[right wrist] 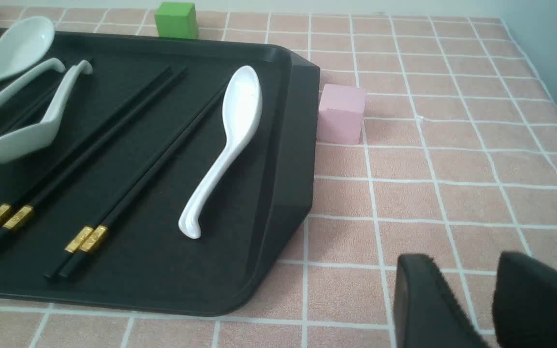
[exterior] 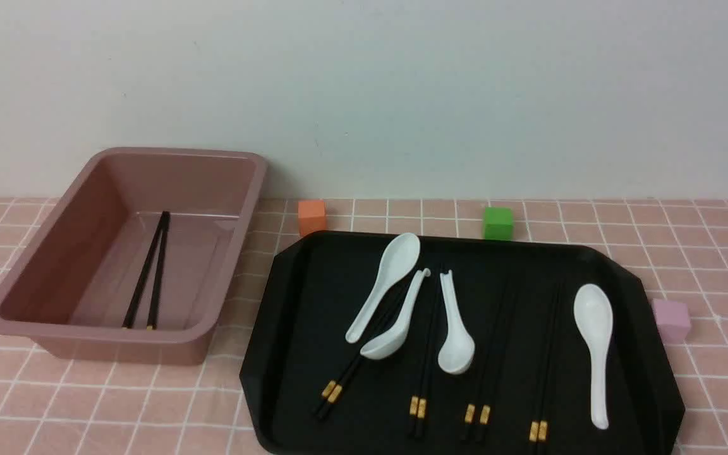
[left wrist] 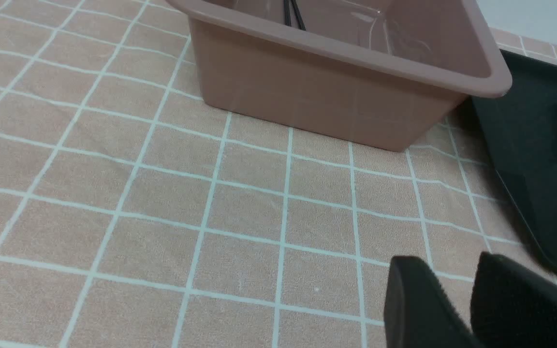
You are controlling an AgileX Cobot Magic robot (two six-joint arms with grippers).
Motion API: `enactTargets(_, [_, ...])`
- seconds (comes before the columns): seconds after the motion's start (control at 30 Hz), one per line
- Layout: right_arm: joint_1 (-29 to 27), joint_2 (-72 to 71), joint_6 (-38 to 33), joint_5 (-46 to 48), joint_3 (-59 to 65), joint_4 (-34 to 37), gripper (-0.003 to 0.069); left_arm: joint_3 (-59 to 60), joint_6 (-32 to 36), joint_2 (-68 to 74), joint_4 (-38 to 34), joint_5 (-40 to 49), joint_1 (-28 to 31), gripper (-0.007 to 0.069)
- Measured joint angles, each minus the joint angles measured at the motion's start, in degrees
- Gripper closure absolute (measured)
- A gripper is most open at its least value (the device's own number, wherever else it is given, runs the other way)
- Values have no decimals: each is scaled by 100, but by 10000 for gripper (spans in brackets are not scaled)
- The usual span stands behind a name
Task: On pink tablecloth take chopsticks from black tray and put them in box.
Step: 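Reach over to the black tray and grasp a pair of chopsticks with the left gripper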
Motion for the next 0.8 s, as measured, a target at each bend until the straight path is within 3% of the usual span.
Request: enactTargets(0.8, [0, 0, 0, 0, 0, 0, 419, 0, 0, 0, 0, 0, 0, 400])
